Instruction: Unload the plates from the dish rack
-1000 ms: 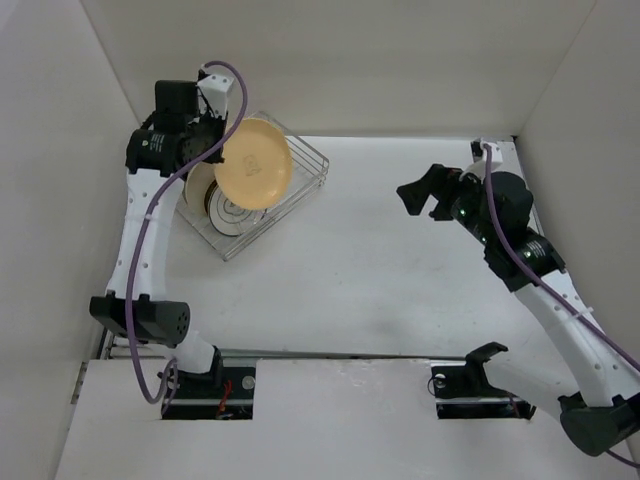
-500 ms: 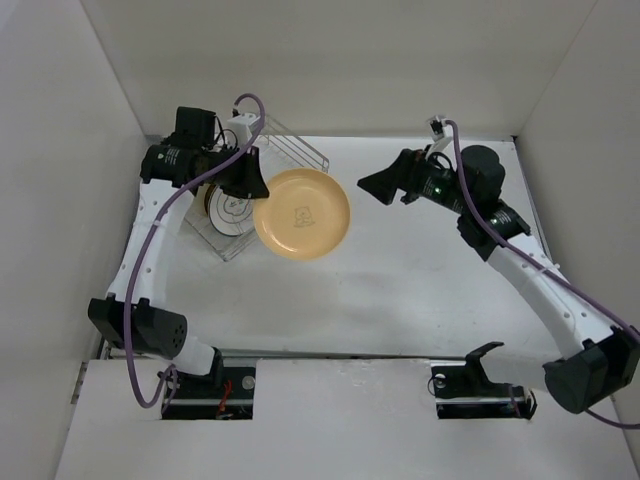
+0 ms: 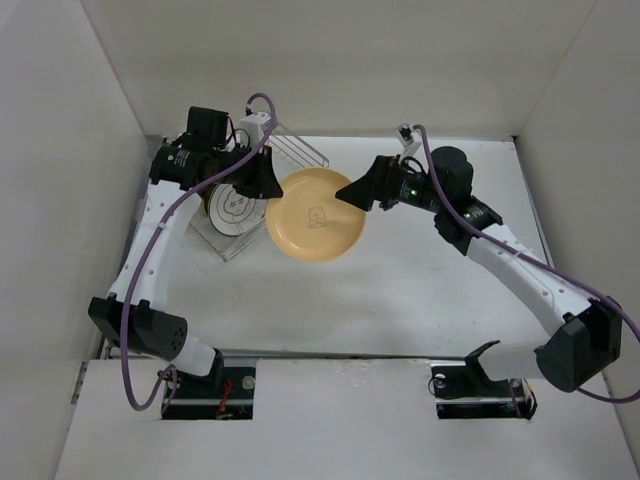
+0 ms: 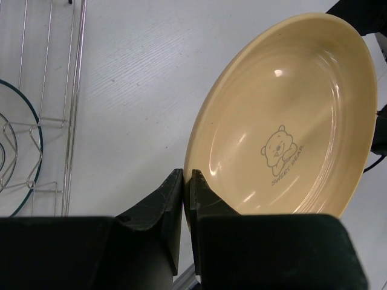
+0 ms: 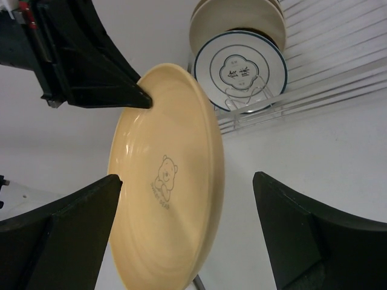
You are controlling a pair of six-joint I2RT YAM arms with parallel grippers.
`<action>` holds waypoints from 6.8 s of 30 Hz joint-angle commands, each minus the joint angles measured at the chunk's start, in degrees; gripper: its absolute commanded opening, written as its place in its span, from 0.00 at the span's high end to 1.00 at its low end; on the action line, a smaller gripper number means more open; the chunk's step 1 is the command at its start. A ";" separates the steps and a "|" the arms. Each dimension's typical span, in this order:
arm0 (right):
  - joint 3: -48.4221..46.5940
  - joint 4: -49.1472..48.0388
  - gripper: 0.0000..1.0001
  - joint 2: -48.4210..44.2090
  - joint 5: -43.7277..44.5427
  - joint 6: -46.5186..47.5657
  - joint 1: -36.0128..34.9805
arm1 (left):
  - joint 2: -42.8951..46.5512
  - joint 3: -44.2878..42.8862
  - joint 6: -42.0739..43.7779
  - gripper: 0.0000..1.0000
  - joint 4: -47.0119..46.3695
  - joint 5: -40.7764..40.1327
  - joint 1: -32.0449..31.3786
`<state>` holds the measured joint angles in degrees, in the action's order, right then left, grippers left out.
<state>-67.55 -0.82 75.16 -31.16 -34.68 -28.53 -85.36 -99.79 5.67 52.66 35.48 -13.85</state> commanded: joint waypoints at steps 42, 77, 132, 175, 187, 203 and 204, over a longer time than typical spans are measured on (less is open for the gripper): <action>12.44 13.93 1.00 1.56 35.75 -9.62 19.99 | -8.24 0.81 11.72 0.00 -8.88 -54.38 3.48; 12.70 18.57 0.24 -12.39 31.86 0.66 23.00 | -20.37 -3.23 11.03 0.68 -6.96 -48.94 5.67; 1.19 -5.07 0.71 0.26 3.03 -0.13 -1.26 | -10.09 -10.87 4.17 1.00 11.41 24.98 2.42; 1.62 0.29 1.00 14.40 36.08 -23.68 42.95 | -10.26 -2.17 11.28 0.00 -3.01 -51.74 7.61; 0.31 7.23 0.87 23.55 34.06 -19.91 44.62 | -14.83 -3.92 13.31 0.00 -4.15 -54.38 7.61; 4.71 14.71 0.41 21.09 39.05 -16.12 46.90 | -17.91 -5.68 14.63 0.00 -2.13 -50.52 7.61; 5.23 15.49 0.38 21.09 39.85 -16.12 46.90 | -17.91 -6.29 14.63 0.00 -2.13 -50.51 7.61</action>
<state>-63.20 12.60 99.46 5.50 -51.92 18.04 -104.31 -103.04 20.12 49.36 -15.88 -6.15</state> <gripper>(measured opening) 0.609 0.997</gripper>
